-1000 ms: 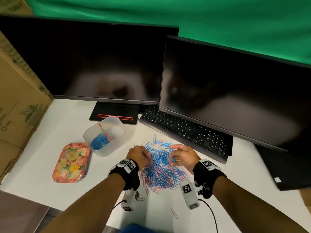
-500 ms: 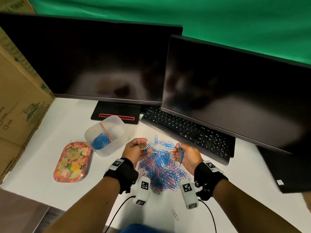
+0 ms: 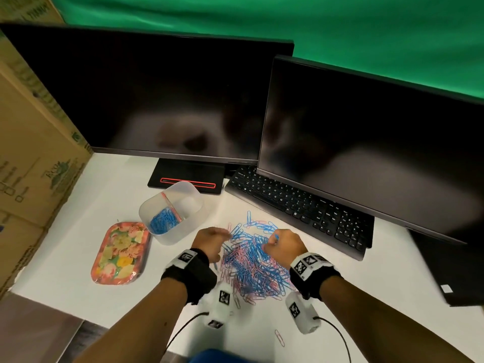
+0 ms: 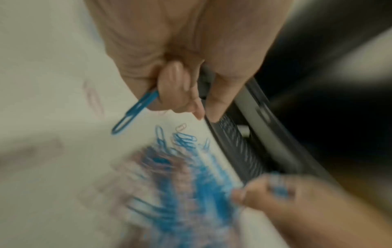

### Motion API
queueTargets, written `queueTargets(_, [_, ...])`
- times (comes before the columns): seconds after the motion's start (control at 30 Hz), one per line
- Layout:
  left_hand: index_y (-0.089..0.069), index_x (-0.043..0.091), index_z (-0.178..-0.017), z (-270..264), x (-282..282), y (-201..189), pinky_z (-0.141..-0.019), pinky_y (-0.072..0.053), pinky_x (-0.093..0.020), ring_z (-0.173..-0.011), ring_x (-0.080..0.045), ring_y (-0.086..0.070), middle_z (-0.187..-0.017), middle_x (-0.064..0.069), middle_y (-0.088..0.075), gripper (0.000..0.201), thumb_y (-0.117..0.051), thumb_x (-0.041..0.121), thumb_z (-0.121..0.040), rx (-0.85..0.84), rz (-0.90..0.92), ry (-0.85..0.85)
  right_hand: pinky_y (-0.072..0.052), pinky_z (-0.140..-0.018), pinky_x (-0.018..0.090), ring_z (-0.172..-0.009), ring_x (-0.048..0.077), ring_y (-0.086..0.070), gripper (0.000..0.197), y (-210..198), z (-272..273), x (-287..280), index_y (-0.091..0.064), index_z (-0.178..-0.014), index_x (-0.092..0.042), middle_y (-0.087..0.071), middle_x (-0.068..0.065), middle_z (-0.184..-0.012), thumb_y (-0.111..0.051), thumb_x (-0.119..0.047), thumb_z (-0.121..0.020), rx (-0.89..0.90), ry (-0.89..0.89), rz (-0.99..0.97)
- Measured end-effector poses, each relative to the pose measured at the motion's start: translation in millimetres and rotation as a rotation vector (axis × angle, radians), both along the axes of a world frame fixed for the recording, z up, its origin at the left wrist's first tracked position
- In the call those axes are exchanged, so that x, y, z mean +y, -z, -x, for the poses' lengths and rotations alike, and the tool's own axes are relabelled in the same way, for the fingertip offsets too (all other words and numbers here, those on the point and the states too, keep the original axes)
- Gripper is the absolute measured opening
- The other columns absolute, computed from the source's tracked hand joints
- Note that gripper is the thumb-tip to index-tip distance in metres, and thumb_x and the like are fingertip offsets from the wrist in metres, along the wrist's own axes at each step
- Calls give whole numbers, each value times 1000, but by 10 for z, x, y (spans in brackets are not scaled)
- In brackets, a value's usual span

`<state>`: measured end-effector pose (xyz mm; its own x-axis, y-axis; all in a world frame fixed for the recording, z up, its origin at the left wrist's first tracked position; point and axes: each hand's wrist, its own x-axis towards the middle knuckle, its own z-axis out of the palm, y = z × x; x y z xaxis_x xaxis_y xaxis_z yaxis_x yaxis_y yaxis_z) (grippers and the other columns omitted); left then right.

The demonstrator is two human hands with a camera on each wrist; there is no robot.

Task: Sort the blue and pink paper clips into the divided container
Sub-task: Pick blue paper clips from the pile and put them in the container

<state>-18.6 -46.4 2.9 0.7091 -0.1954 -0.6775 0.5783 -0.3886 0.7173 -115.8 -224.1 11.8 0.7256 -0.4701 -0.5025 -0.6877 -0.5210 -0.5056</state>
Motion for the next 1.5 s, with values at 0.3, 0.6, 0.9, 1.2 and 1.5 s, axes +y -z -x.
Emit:
queueTargets(0.3, [-67, 26, -86, 119, 16, 27, -72, -49, -21, -81, -17, -64, -82, 3, -66, 12, -67, 19, -78, -479, -423, 664, -52, -78, 32, -94, 30, -65, 24, 111, -58, 181, -61, -96, -14, -68, 10, -103, -53, -34, -86, 159, -275, 322])
queueTargets(0.6, [-62, 27, -116, 116, -399, 0, -88, -50, -35, -106, -28, -60, -120, -4, -56, 28, -57, 25, -88, -713, -577, 1038, -49, -77, 31, -93, 32, -64, 19, 62, 43, 73, -59, -95, -15, -68, 10, -103, -47, -28, -90, 124, -225, 326])
queueTargets(0.9, [-60, 15, -113, 132, -443, 42, -88, -54, -41, -104, -31, -61, -118, -8, -54, 27, -58, 15, -86, -660, -753, 1125, -51, -81, 31, -98, 27, -65, 31, 85, -3, 130, -58, -105, -17, -67, 6, -108, -55, -42, -86, 140, -278, 341])
queueTargets(1.2, [-62, 22, -96, 95, -310, 2, -84, -53, -36, -98, -28, -63, -105, -5, -65, 14, -54, 18, -84, -608, -550, 901, -50, -84, 32, -102, 31, -63, 23, 123, -33, 130, -61, -106, -16, -67, 8, -112, -51, -32, -93, 104, -265, 315])
queueTargets(1.5, [-66, 22, -96, 9, -66, -199, -69, -44, -19, -76, -18, -60, -80, 0, -66, 11, -60, 17, -88, -482, -222, 494, -42, -61, 26, -62, 17, -52, 23, 42, 76, -71, -61, -70, -12, -61, 2, -66, -59, -25, -90, -136, -102, -105])
